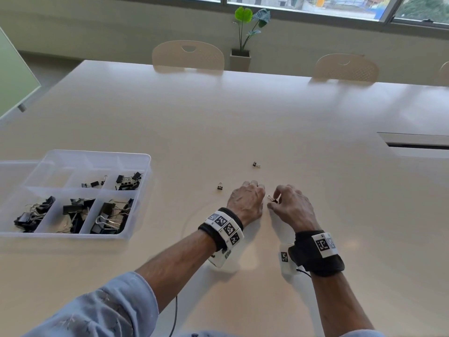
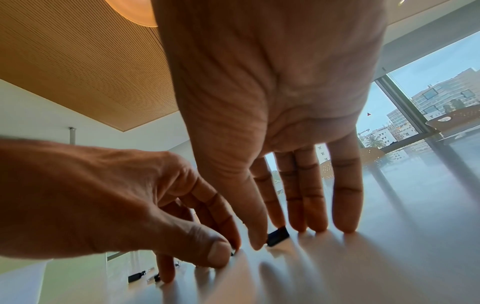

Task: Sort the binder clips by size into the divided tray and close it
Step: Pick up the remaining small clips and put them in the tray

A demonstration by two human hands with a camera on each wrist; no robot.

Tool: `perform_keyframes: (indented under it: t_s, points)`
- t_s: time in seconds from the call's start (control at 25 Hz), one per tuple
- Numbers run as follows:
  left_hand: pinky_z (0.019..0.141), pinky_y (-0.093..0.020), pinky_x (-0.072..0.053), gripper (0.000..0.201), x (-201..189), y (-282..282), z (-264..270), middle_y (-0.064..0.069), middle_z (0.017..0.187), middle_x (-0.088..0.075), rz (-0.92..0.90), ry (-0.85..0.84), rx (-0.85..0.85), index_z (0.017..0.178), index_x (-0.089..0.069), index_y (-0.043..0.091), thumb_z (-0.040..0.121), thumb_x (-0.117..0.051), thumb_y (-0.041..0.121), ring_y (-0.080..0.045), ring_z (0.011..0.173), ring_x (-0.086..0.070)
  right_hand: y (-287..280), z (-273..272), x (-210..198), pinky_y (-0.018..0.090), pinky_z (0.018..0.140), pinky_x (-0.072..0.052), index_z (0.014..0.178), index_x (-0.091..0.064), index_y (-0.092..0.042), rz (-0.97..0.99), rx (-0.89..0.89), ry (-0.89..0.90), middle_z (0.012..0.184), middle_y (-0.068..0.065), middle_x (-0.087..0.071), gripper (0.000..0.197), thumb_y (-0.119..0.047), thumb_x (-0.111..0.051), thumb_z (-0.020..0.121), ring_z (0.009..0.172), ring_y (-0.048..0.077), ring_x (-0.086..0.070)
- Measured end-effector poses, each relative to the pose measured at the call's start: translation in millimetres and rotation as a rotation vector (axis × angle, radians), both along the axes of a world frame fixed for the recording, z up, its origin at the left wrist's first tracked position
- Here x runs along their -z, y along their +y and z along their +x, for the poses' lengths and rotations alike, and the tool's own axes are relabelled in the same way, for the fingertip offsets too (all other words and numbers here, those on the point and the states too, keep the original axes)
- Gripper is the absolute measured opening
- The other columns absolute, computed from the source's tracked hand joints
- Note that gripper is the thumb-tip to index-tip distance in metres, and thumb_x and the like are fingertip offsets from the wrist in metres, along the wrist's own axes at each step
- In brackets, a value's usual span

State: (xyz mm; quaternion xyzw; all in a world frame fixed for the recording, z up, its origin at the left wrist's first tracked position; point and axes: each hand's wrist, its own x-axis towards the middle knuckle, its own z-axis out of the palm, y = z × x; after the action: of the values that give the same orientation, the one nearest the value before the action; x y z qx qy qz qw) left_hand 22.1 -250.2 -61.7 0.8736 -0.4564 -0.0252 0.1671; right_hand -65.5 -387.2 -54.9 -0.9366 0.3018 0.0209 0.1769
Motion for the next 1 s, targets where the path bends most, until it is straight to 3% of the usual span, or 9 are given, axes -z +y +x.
perform_keyframes:
  t_s: [0.16, 0.36, 0.52, 0.68, 0.84, 1.0]
  points:
    - [0.079, -0.037, -0.054, 0.017, 1, 8, 4, -0.011, 0.1, -0.066, -0.008, 0.043, -0.022, 0.103, -0.066, 0.009, 0.095, -0.061, 0.023, -0.028, 0.094, -0.064, 2, 5, -3, 0.039, 0.088, -0.054, 0.096, -0.069, -0.019, -0.021, -0.023, 0.008, 0.108, 0.005, -0.068, 0.014, -0.032, -0.068, 0.092, 0.104, 0.03, -0.067]
    - [0.07, -0.037, -0.056, 0.015, -9, 36, 12, -0.008, 0.09, -0.072, -0.045, 0.071, -0.055, 0.098, -0.067, 0.011, 0.092, -0.06, 0.023, -0.029, 0.079, -0.069, 17, 10, -11, 0.04, 0.084, -0.059, 0.091, -0.074, -0.021, 0.02, 0.006, -0.024, 0.102, 0.005, -0.075, 0.013, -0.031, -0.066, 0.087, 0.096, 0.028, -0.071]
    - [0.07, -0.036, -0.059, 0.017, -27, 75, 14, -0.003, 0.089, -0.074, -0.108, 0.124, -0.102, 0.098, -0.07, 0.016, 0.091, -0.061, 0.029, -0.025, 0.077, -0.071, 42, 21, -26, 0.031, 0.077, -0.046, 0.09, -0.075, -0.017, 0.052, -0.018, -0.169, 0.097, 0.004, -0.071, 0.01, -0.024, -0.068, 0.092, 0.088, 0.024, -0.067]
    - [0.074, -0.035, -0.06, 0.022, -44, 132, 28, 0.003, 0.091, -0.076, -0.158, 0.168, -0.177, 0.103, -0.07, 0.022, 0.09, -0.061, 0.037, -0.019, 0.08, -0.073, 85, 53, -37, 0.028, 0.074, -0.044, 0.092, -0.076, -0.021, 0.099, -0.097, -0.321, 0.092, -0.003, -0.07, 0.012, -0.033, -0.072, 0.093, 0.086, 0.017, -0.067]
    - [0.076, -0.027, -0.056, 0.019, -70, 194, 58, 0.009, 0.086, -0.075, -0.218, 0.162, -0.299, 0.104, -0.072, 0.024, 0.092, -0.066, 0.037, -0.009, 0.079, -0.07, 143, 90, -39, 0.03, 0.075, -0.054, 0.096, -0.077, -0.024, 0.166, -0.22, -0.369, 0.094, -0.008, -0.072, 0.014, -0.037, -0.075, 0.092, 0.083, 0.01, -0.069]
    - [0.081, -0.029, -0.056, 0.014, -86, 261, 104, 0.012, 0.088, -0.074, -0.207, 0.154, -0.503, 0.1, -0.072, 0.027, 0.088, -0.07, 0.035, -0.012, 0.086, -0.071, 207, 134, -49, 0.034, 0.08, -0.058, 0.094, -0.076, -0.024, 0.224, -0.373, -0.395, 0.093, -0.009, -0.07, 0.008, -0.032, -0.075, 0.092, 0.084, 0.01, -0.068]
